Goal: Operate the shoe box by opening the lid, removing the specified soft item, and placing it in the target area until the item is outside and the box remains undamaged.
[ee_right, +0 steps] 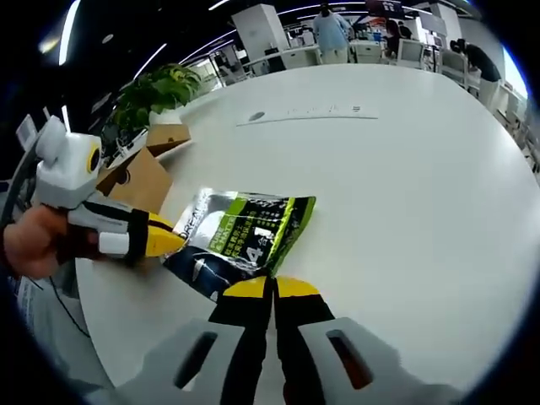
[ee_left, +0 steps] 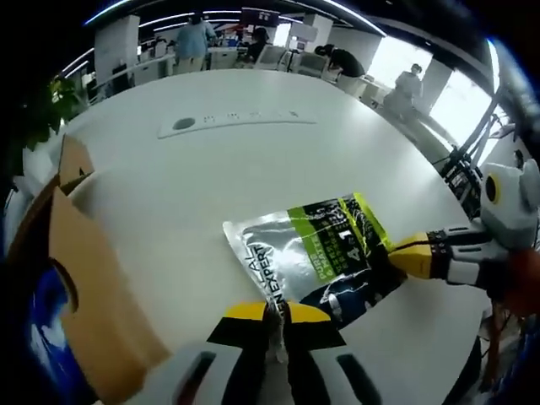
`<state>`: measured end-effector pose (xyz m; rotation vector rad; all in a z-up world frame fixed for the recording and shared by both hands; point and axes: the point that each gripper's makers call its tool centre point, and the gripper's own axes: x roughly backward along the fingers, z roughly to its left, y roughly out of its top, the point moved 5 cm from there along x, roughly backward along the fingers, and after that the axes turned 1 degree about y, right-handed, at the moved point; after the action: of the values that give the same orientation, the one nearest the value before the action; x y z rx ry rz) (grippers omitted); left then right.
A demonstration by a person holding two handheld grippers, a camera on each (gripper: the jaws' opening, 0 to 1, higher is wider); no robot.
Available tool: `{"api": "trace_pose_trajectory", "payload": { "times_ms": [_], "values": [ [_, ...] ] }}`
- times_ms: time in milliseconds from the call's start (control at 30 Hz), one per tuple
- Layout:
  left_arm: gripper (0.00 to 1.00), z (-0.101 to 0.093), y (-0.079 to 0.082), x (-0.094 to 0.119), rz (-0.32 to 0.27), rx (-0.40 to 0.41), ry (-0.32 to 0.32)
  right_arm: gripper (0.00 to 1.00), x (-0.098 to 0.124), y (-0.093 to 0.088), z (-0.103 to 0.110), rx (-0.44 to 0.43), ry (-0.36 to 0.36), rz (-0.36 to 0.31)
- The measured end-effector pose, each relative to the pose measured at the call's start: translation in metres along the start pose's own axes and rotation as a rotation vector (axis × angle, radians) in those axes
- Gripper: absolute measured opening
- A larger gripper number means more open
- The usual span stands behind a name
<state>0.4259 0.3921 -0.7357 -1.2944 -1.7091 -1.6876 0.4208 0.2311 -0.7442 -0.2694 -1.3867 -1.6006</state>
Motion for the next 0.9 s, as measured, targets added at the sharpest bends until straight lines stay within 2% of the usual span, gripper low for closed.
{"api": "trace_pose_trajectory", "payload": {
  "times_ms": [167,433,567,700,900],
  "values": [
    [0.12,0.002,0.001,-0.001,-0.015,0.028,0.042,0.01,-0.002,-0.002,0.001,0.003,0.002,0.003],
    [0.17,0.002,0.000,-0.001,-0.012,0.027,0.062,0.02,-0.003,-0.003,-0.001,0.009,0.000,0.006],
    [0.19,0.001,-0.003,0.001,-0.004,0.012,0.057,0.04,-0.002,-0.006,0.001,0.058,-0.003,0.016],
    [0.20,0.001,-0.008,0.006,0.002,0.021,0.061,0.05,0.000,-0.007,-0.002,0.058,-0.021,0.016],
    [0.21,-0.008,-0.015,0.014,-0.016,-0.002,0.024,0.10,0.007,-0.004,-0.002,0.067,-0.029,0.010]
  ]
}}
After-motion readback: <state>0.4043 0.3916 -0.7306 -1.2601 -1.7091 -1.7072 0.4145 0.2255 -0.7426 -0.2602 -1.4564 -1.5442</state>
